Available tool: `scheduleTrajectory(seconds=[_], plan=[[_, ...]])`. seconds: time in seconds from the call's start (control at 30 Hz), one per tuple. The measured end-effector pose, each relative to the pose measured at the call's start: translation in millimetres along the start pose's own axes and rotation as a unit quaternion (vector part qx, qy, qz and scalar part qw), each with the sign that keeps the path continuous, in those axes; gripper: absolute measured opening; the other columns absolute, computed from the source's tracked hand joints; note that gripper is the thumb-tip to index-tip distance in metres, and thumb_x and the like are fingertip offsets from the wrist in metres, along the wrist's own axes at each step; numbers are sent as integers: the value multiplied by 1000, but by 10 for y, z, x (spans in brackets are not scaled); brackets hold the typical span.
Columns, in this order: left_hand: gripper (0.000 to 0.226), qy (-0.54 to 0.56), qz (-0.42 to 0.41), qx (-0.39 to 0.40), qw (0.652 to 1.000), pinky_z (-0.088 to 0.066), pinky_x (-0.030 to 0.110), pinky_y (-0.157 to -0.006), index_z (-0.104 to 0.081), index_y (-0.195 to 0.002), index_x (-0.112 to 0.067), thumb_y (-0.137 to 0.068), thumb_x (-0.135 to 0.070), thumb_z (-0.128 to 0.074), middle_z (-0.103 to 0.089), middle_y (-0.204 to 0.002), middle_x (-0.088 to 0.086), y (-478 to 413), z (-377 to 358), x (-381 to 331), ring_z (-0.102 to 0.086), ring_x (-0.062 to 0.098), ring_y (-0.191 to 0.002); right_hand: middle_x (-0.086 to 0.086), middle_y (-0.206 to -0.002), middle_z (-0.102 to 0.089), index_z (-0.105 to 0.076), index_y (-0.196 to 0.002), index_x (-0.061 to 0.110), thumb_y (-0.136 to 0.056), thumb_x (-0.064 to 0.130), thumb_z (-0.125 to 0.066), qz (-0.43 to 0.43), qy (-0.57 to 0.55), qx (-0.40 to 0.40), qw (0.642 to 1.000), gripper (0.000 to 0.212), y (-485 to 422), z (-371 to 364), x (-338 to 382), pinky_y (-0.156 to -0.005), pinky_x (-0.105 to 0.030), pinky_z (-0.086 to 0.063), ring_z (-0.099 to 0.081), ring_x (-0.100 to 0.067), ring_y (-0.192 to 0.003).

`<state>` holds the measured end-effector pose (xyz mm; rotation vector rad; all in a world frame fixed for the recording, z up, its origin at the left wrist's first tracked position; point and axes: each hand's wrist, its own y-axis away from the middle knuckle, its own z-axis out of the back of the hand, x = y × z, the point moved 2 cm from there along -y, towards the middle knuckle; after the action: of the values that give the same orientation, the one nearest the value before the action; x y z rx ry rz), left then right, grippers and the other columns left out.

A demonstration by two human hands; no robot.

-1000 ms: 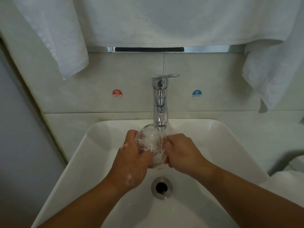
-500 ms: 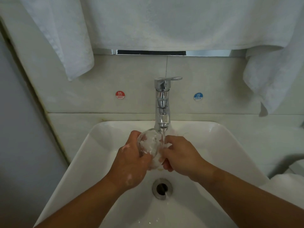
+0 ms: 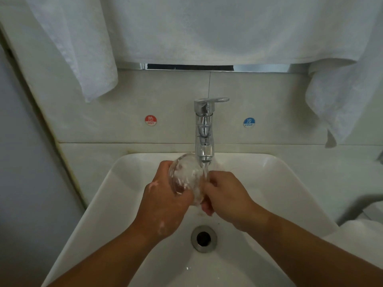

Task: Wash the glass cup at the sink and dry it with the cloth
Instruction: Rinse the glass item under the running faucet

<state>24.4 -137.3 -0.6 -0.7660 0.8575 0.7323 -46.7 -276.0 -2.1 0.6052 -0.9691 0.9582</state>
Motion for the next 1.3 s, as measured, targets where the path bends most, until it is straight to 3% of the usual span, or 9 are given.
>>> scheduleTrajectory(seconds=[0.1,0.3,0.37,0.47,0.6,0.8,0.97,1.13,1.3], plan=[[41,11,-17,-2,1000,-46,-2,-61,-44,-124,-36,-94,-24,-70,-59,-96,-25,8,-1,-14,-56,-28,-85,-25,-79,-71,-67,-107,15,-93,3,-60,-19,-104,33,994,20,5,-5,7,-52,-30,-53,-62,-21,-54],[37,9,-2,14,1000,-49,3,-59,-48,-120,-33,-94,-18,-69,-63,-94,-17,21,-13,6,-65,-5,-85,-8,-63,-67,-65,-85,11,-106,15,-45,11,54,-20,998,29,-17,49,-19,-47,-25,-52,-60,-10,-43],[39,0,-8,6,1000,-50,3,-59,-47,-116,-34,-91,-16,-71,-63,-91,-17,10,-6,18,-61,-13,-85,-13,-69,-69,-67,-98,11,-101,8,-53,3,-33,35,999,15,3,38,-13,-53,-31,-55,-63,-16,-52],[37,-19,-2,23,1000,-50,2,-60,-47,-117,-33,-93,-19,-72,-64,-97,-16,-16,-18,43,-66,2,-84,-14,-75,-74,-65,-111,20,-98,11,-61,3,-27,37,999,17,-2,57,-21,-53,-26,-54,-67,-19,-54],[40,-8,27,38,999,-51,4,-57,-47,-120,-32,-91,-15,-70,-63,-102,-12,-14,-25,58,-64,7,-88,-9,-69,-72,-66,-85,20,-106,21,-47,17,87,-24,996,29,-21,60,-19,-48,-26,-54,-67,-15,-48],[32,12,17,-10,1000,-49,3,-58,-53,-117,-28,-91,-18,-71,-66,-94,-13,-27,-21,49,-66,5,-81,-12,-70,-73,-66,-105,10,-98,5,-52,-26,-136,53,989,16,48,-13,72,-54,-33,-57,-67,-23,-55],[34,1,29,8,1000,-58,13,-61,-49,-117,-28,-93,-11,-65,-63,-94,-13,-24,-41,58,-65,7,-81,-8,-64,-69,-67,-84,12,-106,21,-47,-2,30,-17,999,31,10,13,7,-48,-24,-51,-63,-13,-46],[35,-5,12,5,1000,-49,3,-56,-43,-118,-32,-95,-22,-68,-59,-91,-20,-13,-36,51,-63,0,-77,-16,-78,-74,-68,-105,16,-92,4,-60,-25,-83,57,995,19,41,-5,29,-55,-29,-54,-64,-19,-55],[40,8,50,34,998,-58,13,-56,-46,-122,-28,-92,-11,-68,-63,-102,-8,-36,-9,66,-66,11,-84,-5,-65,-72,-66,-89,16,-106,23,-45,0,89,-4,996,27,-2,-1,-23,-47,-22,-50,-64,-11,-45]])
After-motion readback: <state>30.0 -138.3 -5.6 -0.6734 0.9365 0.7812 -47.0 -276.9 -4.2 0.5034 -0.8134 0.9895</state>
